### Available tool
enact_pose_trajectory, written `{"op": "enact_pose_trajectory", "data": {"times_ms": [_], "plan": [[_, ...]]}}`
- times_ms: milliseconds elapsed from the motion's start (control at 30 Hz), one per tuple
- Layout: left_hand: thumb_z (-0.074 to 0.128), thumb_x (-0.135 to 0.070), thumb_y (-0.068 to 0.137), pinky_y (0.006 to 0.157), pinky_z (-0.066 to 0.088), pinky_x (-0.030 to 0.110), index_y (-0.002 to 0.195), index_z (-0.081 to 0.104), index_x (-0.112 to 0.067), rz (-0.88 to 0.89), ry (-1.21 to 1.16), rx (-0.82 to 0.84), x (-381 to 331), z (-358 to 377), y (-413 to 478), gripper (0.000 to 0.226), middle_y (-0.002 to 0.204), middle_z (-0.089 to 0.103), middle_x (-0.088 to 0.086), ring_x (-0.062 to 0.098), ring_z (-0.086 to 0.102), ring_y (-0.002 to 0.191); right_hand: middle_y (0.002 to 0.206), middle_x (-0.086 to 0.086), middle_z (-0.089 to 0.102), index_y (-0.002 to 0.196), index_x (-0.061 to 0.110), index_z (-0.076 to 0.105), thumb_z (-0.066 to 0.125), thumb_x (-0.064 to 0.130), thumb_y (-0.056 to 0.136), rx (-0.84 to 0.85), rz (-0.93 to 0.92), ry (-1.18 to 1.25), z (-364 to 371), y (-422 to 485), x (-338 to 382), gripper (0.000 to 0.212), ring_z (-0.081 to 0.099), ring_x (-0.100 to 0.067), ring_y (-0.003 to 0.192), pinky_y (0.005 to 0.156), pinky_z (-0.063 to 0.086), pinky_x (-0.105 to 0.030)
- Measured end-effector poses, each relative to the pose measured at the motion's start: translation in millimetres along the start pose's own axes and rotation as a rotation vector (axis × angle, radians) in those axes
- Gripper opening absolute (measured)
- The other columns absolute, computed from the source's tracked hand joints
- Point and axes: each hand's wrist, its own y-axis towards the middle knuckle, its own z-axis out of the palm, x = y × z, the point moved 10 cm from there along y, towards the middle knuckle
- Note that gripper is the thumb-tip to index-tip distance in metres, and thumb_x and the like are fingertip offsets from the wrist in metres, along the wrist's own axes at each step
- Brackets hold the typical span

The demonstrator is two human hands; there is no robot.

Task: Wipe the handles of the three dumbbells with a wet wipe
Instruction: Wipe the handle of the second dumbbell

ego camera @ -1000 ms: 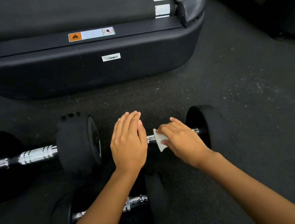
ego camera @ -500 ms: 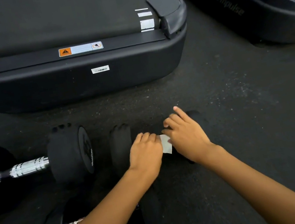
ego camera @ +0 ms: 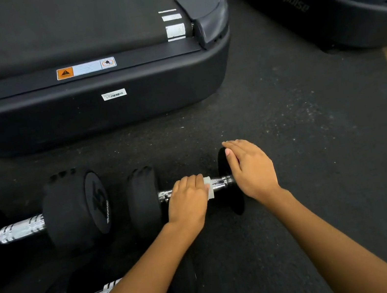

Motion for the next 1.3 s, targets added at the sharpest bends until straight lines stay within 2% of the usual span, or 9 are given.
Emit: {"op": "enact_pose_trajectory", "data": {"times_ms": [67, 167, 367, 467, 600, 833, 933, 1133, 1300], "plan": [[0.058, -0.02, 0.09, 0.095, 0.039, 0.032, 0.127, 0.051, -0.011, 0.004, -0.052, 0.032, -2.5, 0.7, 10.9, 0.039, 0.118, 0.059, 0.006, 0.022, 0.054, 0.109, 0.125, -0.007, 0.061, 0.123, 0.009, 0.059, 0.036, 0.026, 0.098, -0.005, 0.009, 0.009, -0.4, -0.7, 0.0, 0.038, 0.05, -0.022, 0.122, 0.105, 0.021, -0.023], [0.039, -0.021, 0.099, 0.096, 0.036, 0.033, 0.127, 0.05, -0.013, 0.011, -0.107, -0.034, -11.0, -2.0, 21.7, 0.031, 0.121, 0.057, 0.006, 0.024, 0.05, 0.111, 0.122, -0.006, 0.063, 0.121, 0.009, 0.06, 0.034, 0.027, 0.096, -0.006, 0.015, 0.009, 1.4, -1.3, -1.5, 0.041, 0.052, -0.021, 0.12, 0.104, 0.022, -0.022], [0.077, -0.02, 0.074, 0.085, 0.05, 0.032, 0.111, 0.067, -0.01, 0.149, -0.16, -0.221, -23.2, -9.8, 6.5, 0.04, 0.104, 0.07, 0.003, 0.018, 0.065, 0.095, 0.123, -0.005, 0.063, 0.121, 0.01, 0.061, 0.032, 0.029, 0.096, 0.003, 0.022, 0.008, 2.3, 3.0, -3.6, 0.042, 0.051, -0.019, 0.121, 0.103, 0.023, -0.02], [0.058, -0.023, 0.091, 0.091, 0.045, 0.034, 0.11, 0.067, -0.011, 0.106, -0.198, -0.211, -6.8, -16.5, 8.2, 0.024, 0.1, 0.071, 0.003, 0.021, 0.064, 0.092, 0.123, -0.004, 0.063, 0.121, 0.011, 0.061, 0.033, 0.028, 0.095, 0.0, 0.027, 0.01, 1.3, 2.8, -4.1, 0.041, 0.051, -0.018, 0.122, 0.103, 0.023, -0.02], [0.029, -0.028, 0.102, 0.089, 0.041, 0.034, 0.104, 0.063, -0.01, 0.005, -0.116, -0.008, -7.5, -6.6, 34.2, 0.039, 0.097, 0.068, 0.007, 0.024, 0.062, 0.09, 0.124, -0.004, 0.062, 0.122, 0.012, 0.06, 0.033, 0.029, 0.095, 0.008, 0.029, 0.002, 2.8, 2.9, -3.6, 0.042, 0.05, -0.018, 0.123, 0.104, 0.022, -0.019], [0.038, -0.024, 0.096, 0.095, 0.039, 0.036, 0.111, 0.059, -0.011, 0.221, -0.135, -0.001, -33.6, 2.3, 29.8, 0.029, 0.104, 0.065, 0.006, 0.024, 0.06, 0.095, 0.125, -0.003, 0.062, 0.122, 0.013, 0.061, 0.036, 0.029, 0.094, 0.011, 0.021, -0.005, 3.1, 1.8, -4.4, 0.041, 0.05, -0.018, 0.123, 0.104, 0.024, -0.021], [0.015, -0.035, 0.095, 0.095, 0.039, 0.035, 0.109, 0.063, -0.013, 0.17, -0.131, -0.038, -12.0, -1.8, 26.6, 0.054, 0.101, 0.068, 0.004, 0.022, 0.062, 0.094, 0.123, -0.003, 0.062, 0.121, 0.014, 0.061, 0.037, 0.029, 0.093, -0.002, 0.005, 0.002, 1.3, 1.1, -3.0, 0.04, 0.051, -0.018, 0.122, 0.103, 0.026, -0.022], [0.029, -0.026, 0.101, 0.081, 0.043, 0.038, 0.108, 0.058, -0.006, 0.079, -0.02, 0.182, -22.2, 2.1, 42.9, 0.036, 0.106, 0.064, 0.01, 0.028, 0.061, 0.094, 0.124, -0.002, 0.062, 0.121, 0.015, 0.062, 0.039, 0.029, 0.092, 0.003, 0.014, 0.009, 2.0, 3.6, -2.3, 0.04, 0.05, -0.018, 0.123, 0.104, 0.027, -0.023], [0.03, -0.029, 0.1, 0.091, 0.04, 0.035, 0.114, 0.057, -0.012, 0.151, -0.133, 0.064, -28.3, 0.9, 34.9, 0.035, 0.108, 0.063, 0.007, 0.022, 0.059, 0.097, 0.125, -0.003, 0.061, 0.122, 0.015, 0.061, 0.04, 0.029, 0.091, 0.002, 0.015, 0.006, 1.9, 1.2, -4.0, 0.04, 0.049, -0.018, 0.124, 0.105, 0.027, -0.024]]}}
